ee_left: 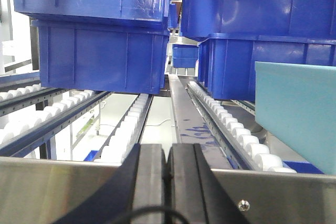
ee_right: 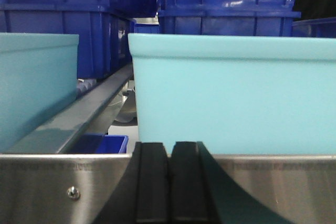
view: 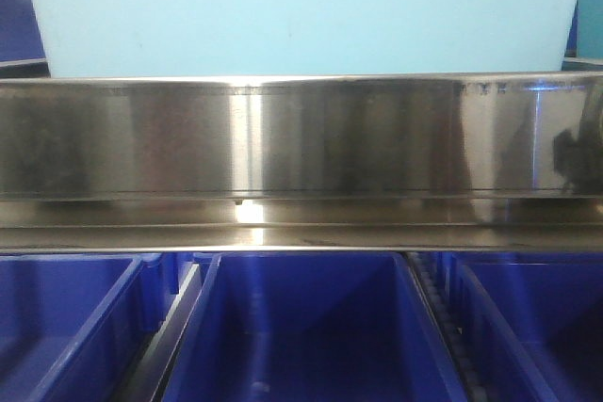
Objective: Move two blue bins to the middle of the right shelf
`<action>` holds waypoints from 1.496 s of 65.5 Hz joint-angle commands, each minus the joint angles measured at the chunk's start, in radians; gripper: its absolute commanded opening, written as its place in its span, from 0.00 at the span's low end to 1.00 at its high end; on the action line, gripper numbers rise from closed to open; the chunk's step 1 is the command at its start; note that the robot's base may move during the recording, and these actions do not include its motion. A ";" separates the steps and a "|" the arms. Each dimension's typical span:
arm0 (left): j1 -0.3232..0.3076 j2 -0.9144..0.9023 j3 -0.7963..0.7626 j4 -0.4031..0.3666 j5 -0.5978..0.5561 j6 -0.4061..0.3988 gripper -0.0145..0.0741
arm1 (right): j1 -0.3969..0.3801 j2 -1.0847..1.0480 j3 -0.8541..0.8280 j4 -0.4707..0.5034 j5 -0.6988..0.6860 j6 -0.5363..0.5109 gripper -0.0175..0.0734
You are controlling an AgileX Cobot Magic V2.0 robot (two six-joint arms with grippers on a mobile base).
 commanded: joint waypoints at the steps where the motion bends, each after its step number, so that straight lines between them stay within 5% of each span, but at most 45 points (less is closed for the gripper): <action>1: 0.001 -0.004 -0.001 -0.007 -0.038 0.000 0.04 | -0.003 -0.003 0.000 0.002 -0.051 0.001 0.01; 22: 0.001 -0.004 -0.029 -0.007 -0.232 0.000 0.04 | -0.001 -0.003 -0.035 0.002 -0.128 0.001 0.01; 32: 0.001 -0.004 -0.220 0.030 -0.008 0.000 0.07 | -0.001 -0.003 -0.249 0.002 -0.007 0.020 0.01; 41: 0.001 0.069 -0.414 0.099 0.219 0.000 0.30 | -0.001 0.069 -0.467 0.002 0.173 0.020 0.07; 49: -0.001 0.164 -0.543 0.092 0.298 0.000 0.59 | -0.001 0.187 -0.603 0.002 0.250 0.020 0.37; 61: -0.024 0.338 -0.626 0.063 0.314 0.000 0.82 | -0.001 0.340 -0.702 0.002 0.286 0.015 0.82; 82: -0.285 0.697 -0.960 0.036 0.618 -0.009 0.79 | 0.125 0.657 -0.971 0.002 0.559 0.007 0.82; 98: -0.312 1.040 -1.330 -0.017 0.900 -0.045 0.79 | 0.271 0.976 -1.286 0.002 0.830 0.007 0.82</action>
